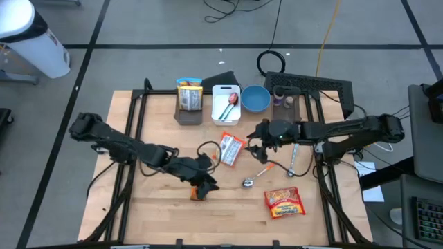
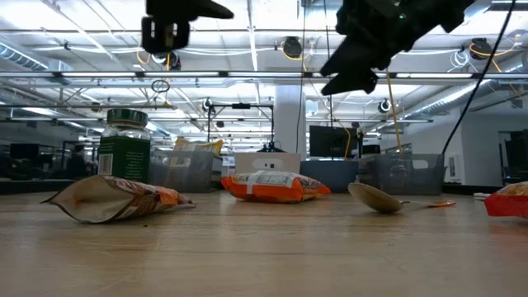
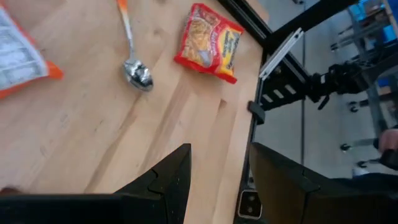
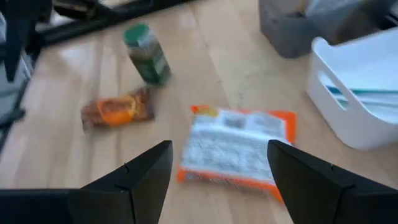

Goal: Pick & Place Food Item
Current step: Put the orange spoon into the white bin

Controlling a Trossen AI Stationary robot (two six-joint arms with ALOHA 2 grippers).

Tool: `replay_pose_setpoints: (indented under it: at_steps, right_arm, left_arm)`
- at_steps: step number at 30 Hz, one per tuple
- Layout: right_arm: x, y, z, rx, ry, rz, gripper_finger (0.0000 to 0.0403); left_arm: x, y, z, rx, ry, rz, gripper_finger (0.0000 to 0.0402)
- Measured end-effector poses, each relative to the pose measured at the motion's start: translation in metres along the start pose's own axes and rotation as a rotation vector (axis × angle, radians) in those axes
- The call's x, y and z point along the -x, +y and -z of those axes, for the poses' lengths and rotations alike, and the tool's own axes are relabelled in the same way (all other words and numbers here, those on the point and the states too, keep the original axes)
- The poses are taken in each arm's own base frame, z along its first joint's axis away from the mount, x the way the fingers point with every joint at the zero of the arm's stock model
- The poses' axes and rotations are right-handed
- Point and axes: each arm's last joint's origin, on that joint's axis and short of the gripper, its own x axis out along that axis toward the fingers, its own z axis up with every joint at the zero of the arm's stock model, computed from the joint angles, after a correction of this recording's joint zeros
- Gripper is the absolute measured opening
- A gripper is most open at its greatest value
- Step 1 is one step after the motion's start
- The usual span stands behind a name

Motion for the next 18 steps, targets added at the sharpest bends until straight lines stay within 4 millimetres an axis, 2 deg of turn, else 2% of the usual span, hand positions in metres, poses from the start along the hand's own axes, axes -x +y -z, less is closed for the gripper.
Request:
replay_pose_setpoints:
  at_steps: [4,11,14,18]
  right_arm:
    - [0.022,0.011,0.005,0.114,0.046,-0.072,0.0256]
    - [0.052,0.046,0.027,0.291,0.145,-0.195,0.0256]
    - [0.051,0.064,0.038,0.407,0.172,-0.225,0.0256]
    - [0.034,0.079,0.054,0.538,0.247,-0.246,0.0256]
  left_arm:
    - [-0.010,0.008,-0.005,0.018,0.029,0.022,0.0170]
    - [-0.010,0.015,-0.018,0.036,0.029,0.053,0.0170]
    - [-0.010,0.017,-0.024,0.026,0.004,0.064,0.0170]
    - [-0.009,0.021,-0.034,0.024,-0.040,0.076,0.0170]
